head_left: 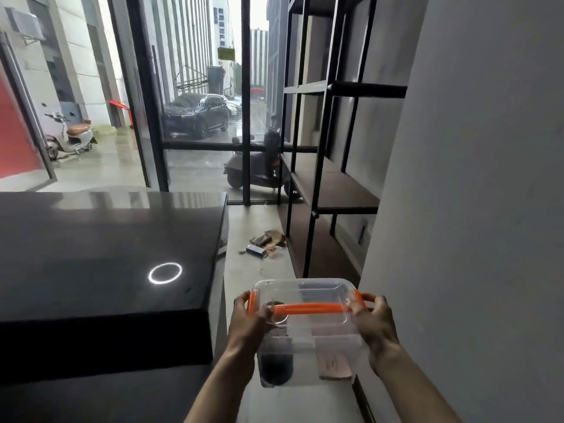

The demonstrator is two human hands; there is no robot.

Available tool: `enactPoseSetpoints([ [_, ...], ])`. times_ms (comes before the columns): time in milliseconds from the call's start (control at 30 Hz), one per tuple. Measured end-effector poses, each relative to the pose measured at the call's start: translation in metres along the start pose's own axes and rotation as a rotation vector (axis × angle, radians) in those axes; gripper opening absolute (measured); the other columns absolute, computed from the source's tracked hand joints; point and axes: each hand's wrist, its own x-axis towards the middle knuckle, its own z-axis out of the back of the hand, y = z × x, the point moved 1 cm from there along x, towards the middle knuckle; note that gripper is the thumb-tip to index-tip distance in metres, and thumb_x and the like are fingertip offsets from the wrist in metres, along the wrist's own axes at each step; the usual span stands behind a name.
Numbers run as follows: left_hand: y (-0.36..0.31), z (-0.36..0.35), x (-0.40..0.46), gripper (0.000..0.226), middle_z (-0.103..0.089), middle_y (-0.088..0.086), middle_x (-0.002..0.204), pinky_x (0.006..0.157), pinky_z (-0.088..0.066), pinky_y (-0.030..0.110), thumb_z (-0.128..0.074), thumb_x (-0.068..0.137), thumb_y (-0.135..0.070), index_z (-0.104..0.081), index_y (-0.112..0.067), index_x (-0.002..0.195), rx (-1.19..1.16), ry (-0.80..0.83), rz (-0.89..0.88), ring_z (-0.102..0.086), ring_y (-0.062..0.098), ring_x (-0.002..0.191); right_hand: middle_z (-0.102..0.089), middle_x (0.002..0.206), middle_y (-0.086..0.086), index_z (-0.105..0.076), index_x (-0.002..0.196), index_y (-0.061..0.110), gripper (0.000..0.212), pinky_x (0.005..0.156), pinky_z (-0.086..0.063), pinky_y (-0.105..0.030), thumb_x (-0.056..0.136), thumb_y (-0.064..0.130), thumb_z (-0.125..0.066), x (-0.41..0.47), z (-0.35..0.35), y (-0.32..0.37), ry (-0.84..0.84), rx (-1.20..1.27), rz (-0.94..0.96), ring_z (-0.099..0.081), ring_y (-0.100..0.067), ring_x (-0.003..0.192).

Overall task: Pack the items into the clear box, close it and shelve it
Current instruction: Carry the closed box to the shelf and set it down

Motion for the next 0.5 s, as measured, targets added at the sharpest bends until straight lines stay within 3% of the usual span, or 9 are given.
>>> enactPoseSetpoints([
  [233, -0.022, -0.087, 0.161, 0.063, -0.054, 0.004, 0.115, 0.058, -0.043, 0.027, -0.068, 0.091, -0.013, -0.039, -0.014, 0.148, 0.014, -0.064, -0.022, -0.055, 0.008, 0.077, -0.062, 0.111, -0.011, -0.050, 0.120, 0.018, 0.026, 0.056, -0.050, -0.029, 0.098, 0.026, -0.061, 0.184, -0.030, 0.035, 0.072, 0.078, 0.023, -0.061, -0.018, 0.084],
  [400, -0.053, -0.141, 0.276, 0.061, -0.054, 0.005, 0.117, 0.058, -0.043, 0.027, -0.067, 0.092, -0.012, -0.041, -0.015, 0.147, 0.005, -0.126, -0.041, -0.056, 0.007, 0.078, -0.060, 0.108, -0.009, -0.052, 0.122, 0.015, 0.030, 0.055, -0.045, -0.024, 0.097, 0.025, -0.063, 0.310, -0.058, 0.083, 0.121, 0.061, 0.077, -0.057, -0.011, 0.079],
  [500, -0.061, -0.158, 0.342, 0.059, -0.056, 0.001, 0.107, 0.058, -0.042, 0.027, -0.067, 0.092, -0.014, -0.042, -0.017, 0.145, 0.010, -0.169, -0.036, -0.055, 0.006, 0.079, -0.060, 0.101, -0.004, -0.050, 0.119, 0.018, 0.026, 0.054, -0.044, -0.024, 0.097, 0.026, -0.063, 0.376, -0.086, 0.099, 0.154, 0.049, 0.070, -0.056, -0.008, 0.077],
])
